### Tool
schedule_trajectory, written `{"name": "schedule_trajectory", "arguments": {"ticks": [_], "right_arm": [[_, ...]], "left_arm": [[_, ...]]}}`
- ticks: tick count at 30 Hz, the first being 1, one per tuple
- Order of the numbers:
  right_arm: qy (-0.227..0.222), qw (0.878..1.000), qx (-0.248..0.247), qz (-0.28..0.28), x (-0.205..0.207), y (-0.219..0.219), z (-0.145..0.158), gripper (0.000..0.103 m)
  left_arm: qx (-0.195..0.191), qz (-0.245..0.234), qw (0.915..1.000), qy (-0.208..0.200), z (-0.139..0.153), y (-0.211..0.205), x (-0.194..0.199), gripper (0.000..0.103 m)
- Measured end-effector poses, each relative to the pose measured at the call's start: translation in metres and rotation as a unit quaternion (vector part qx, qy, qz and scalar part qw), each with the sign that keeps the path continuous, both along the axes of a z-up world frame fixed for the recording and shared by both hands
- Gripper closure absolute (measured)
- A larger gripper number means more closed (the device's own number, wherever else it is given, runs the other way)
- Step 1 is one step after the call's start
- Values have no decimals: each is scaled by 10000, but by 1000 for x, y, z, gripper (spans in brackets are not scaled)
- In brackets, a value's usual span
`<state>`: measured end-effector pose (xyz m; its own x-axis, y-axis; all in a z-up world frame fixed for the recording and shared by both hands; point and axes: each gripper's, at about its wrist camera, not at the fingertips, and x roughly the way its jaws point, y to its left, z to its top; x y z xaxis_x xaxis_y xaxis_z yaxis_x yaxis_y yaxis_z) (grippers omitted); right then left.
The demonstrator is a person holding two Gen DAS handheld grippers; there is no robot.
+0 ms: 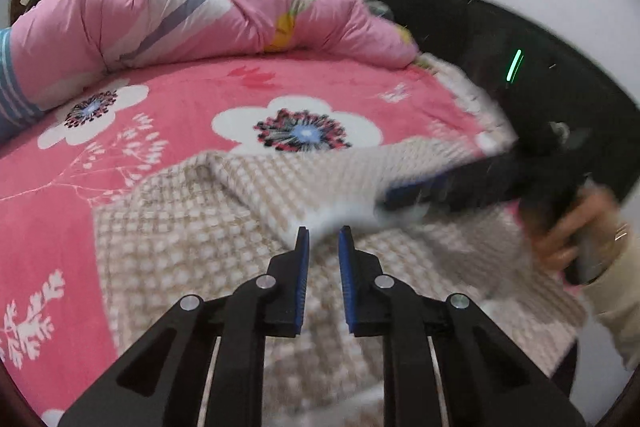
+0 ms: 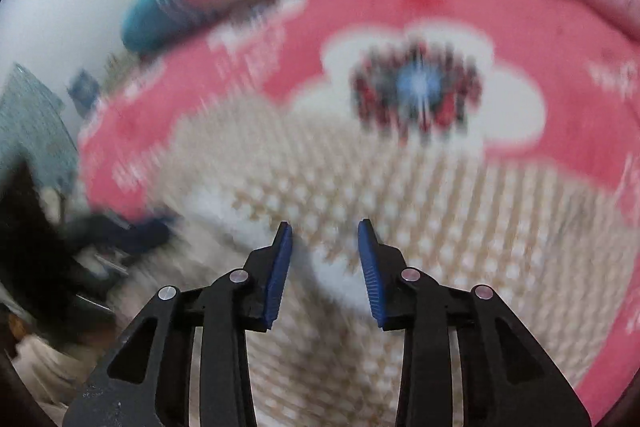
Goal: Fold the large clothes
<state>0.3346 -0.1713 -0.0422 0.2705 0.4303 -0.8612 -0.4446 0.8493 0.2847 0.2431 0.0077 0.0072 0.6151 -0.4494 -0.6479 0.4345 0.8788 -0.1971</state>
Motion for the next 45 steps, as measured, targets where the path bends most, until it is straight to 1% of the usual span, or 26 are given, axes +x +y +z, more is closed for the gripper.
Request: {"name": "schedule_trajectory", "arguments": {"ticks": [2,3,5,9,11,12,14,15,16,17,19,21,22,26,28,29,31,32,34,35,36,37,39,40,42,45], "right_arm": [[-306,9993,-193,87,-20,-2,-4,70],[-339,9991,-246,71,-26,-3,-2,70],[-269,9994,-232,-50,-31,-8,9,70],[-921,9949,-17,-400,-26,-18,50,70],[-963,9933,103,-623,-13,-22,55,65],[-951,9930,31,-701,-6,-22,51,63],[-901,9913,-540,-794,7,-21,26,51],[-731,9915,-739,-786,11,-24,8,51],[-596,9926,-756,-739,11,-29,-7,51],[-739,9935,-567,-654,1,-39,-14,51],[-865,9930,-580,-551,-14,-48,-14,51],[-802,9899,-947,-683,-33,-57,-14,50],[-748,9871,-1184,-770,-39,-62,-14,50],[-1192,9776,-1492,-882,-69,-77,15,48],[-1392,9779,-1260,-920,-70,-73,33,48],[-1485,9788,-1063,-922,-66,-66,39,48],[-1575,9813,-724,-837,-59,-48,43,48],[-1528,9838,-547,-761,-55,-40,41,48],[-1403,9874,-334,-647,-41,-27,27,48],[-1179,9905,-361,-612,-36,-22,12,48],[-875,9935,-425,-591,-32,-19,-3,47],[-628,9952,-442,-611,-32,-18,-17,47],[-586,9954,-259,-707,-51,-28,-15,47],[-528,9955,-225,-760,-59,-33,-12,47],[-590,9944,8,-880,-90,-51,5,46],[-932,9912,174,-927,-138,-66,27,31]], "left_arm": [[-107,23,9995,-282,12,6,-6,78],[-206,39,9991,-361,17,5,-2,76],[-292,60,9990,-331,22,-1,13,76],[-285,-7,9996,-70,18,-29,57,76],[-159,-158,9991,358,-1,-48,81,76],[15,-155,9971,740,-18,-56,93,76],[248,-18,9934,1121,-41,-59,102,76],[86,-2,9943,1061,-44,-54,99,76],[3,-18,9949,1010,-44,-50,95,76],[-24,-37,9947,1030,-44,-46,92,76],[-56,-84,9947,1027,-46,-35,85,76],[-33,-120,9949,1005,-45,-27,78,76],[44,-89,9955,941,-43,-22,72,76],[202,-2,9987,458,-20,-10,48,74],[139,-27,9998,161,-3,-10,38,68],[144,-10,9998,132,-1,-12,37,66],[266,86,9993,229,0,-21,41,66],[346,135,9986,378,-5,-26,45,65],[492,224,9950,839,-27,-34,53,63],[546,286,9932,986,-37,-35,55,63],[532,347,9926,1038,-47,-34,54,63],[475,385,9934,973,-48,-30,47,62],[448,443,9933,972,-43,-25,37,62],[544,515,9923,985,-37,-21,27,56],[610,604,9922,901,-27,-12,10,52],[681,697,9928,698,-12,-8,-20,42]]}}
